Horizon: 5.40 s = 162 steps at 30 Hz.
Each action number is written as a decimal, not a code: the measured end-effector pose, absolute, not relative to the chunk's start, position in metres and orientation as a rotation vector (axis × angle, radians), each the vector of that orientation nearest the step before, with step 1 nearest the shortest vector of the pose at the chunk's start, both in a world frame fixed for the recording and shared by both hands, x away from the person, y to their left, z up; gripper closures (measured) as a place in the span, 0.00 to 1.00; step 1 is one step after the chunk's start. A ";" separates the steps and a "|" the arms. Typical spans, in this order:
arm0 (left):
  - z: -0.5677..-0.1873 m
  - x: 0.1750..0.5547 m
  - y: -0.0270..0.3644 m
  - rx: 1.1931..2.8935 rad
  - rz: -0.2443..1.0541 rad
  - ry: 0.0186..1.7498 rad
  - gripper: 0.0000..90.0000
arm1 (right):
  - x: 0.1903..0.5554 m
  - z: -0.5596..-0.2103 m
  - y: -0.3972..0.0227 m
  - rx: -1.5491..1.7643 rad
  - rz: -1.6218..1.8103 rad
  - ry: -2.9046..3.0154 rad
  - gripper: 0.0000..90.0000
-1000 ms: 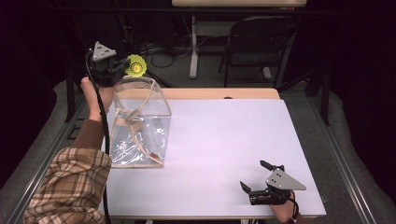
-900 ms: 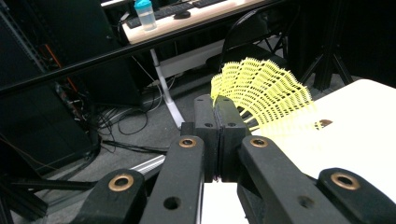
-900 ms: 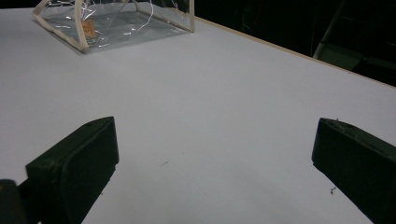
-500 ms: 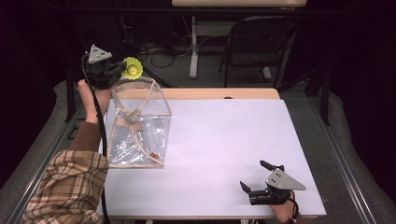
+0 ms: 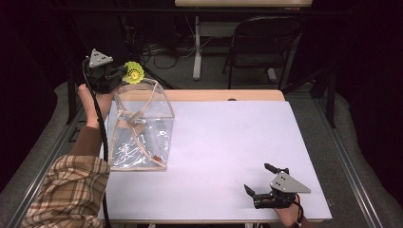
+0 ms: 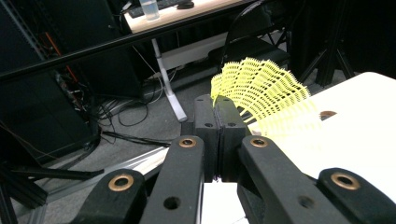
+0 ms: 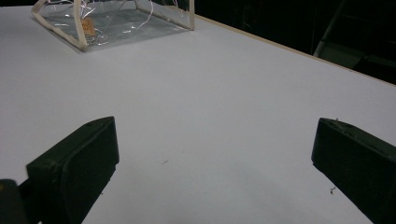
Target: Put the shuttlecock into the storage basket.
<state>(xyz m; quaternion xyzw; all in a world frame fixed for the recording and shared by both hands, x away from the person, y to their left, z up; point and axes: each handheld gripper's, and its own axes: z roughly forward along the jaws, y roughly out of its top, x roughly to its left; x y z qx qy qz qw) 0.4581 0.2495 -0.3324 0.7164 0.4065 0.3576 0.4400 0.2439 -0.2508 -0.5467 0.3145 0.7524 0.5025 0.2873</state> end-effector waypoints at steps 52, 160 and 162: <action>-0.368 0.461 0.254 1.833 0.803 1.046 1.00 | 0.244 -0.547 -0.251 0.842 1.339 2.011 0.00; -0.448 0.505 0.248 1.962 0.553 1.186 0.94 | 0.248 -0.548 -0.246 0.823 1.358 2.046 0.00; -0.447 0.504 0.249 1.948 0.560 1.190 0.87 | 0.247 -0.548 -0.246 0.824 1.360 2.045 0.00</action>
